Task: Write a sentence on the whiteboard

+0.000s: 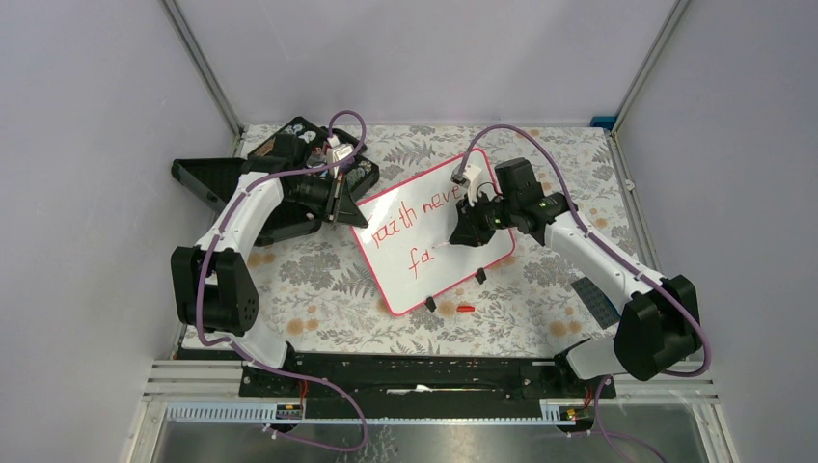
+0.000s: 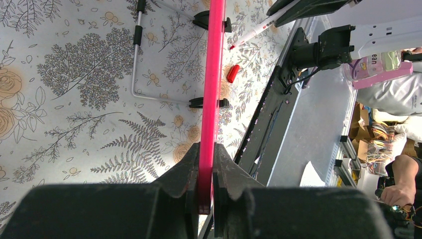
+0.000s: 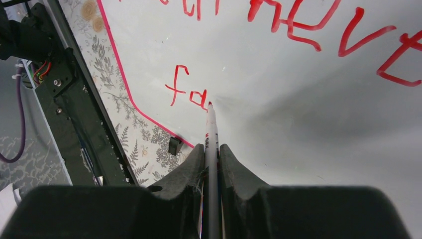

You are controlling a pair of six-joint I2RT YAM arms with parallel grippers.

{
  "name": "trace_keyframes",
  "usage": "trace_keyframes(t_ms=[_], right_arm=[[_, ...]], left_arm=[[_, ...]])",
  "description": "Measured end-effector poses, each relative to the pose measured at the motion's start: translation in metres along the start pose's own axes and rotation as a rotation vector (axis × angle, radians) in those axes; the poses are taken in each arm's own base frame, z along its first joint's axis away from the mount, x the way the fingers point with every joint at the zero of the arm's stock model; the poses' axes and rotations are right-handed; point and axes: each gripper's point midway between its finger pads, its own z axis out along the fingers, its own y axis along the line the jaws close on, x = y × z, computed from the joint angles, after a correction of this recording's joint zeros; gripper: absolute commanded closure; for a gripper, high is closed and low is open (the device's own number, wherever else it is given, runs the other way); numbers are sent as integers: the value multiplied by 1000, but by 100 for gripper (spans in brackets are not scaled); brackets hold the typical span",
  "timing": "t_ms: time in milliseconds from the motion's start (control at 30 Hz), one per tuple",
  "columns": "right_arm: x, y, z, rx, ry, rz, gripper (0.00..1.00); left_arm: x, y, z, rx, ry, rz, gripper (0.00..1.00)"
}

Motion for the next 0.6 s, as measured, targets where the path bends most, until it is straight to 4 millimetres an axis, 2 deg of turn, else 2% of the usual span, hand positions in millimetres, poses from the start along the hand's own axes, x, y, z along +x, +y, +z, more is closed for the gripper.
trace_keyframes(t_ms=[600], right_arm=[[8, -10, 7, 31, 31, 15, 100]], left_arm=[[0, 0, 0, 0, 1, 0, 100]])
